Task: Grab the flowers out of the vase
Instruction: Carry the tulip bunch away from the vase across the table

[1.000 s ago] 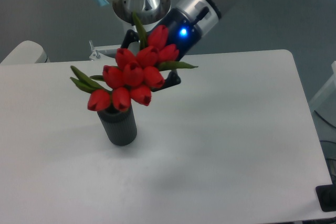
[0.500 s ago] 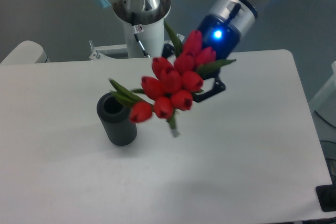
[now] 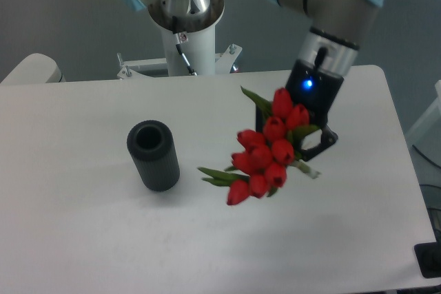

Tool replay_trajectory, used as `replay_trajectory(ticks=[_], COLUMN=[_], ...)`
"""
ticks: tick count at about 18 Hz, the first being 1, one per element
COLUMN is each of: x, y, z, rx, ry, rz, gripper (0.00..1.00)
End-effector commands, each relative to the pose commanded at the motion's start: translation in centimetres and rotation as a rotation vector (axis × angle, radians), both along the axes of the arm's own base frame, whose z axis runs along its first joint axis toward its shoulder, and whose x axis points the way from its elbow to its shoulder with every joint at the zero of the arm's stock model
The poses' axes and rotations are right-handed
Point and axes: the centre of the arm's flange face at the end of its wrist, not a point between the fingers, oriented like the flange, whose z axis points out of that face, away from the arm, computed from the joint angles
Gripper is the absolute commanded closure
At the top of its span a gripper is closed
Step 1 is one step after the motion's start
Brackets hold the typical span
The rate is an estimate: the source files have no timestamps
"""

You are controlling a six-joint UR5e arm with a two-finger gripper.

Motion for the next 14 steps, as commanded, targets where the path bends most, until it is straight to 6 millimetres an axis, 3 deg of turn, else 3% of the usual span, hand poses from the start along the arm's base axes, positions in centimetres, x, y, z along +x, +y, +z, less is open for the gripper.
replay_trajectory(ticks=[6,8,14], x=[-1.1,-1.2,1.1], y=[0.4,1.0,4.6], z=[-1.0,-0.3,-1.9], rx=[-0.135,-0.168,-0.455], ry=[0.027,0.05,0.099], rz=[0.015,0.011,-0.138], gripper=[0.9,0.91,0.9])
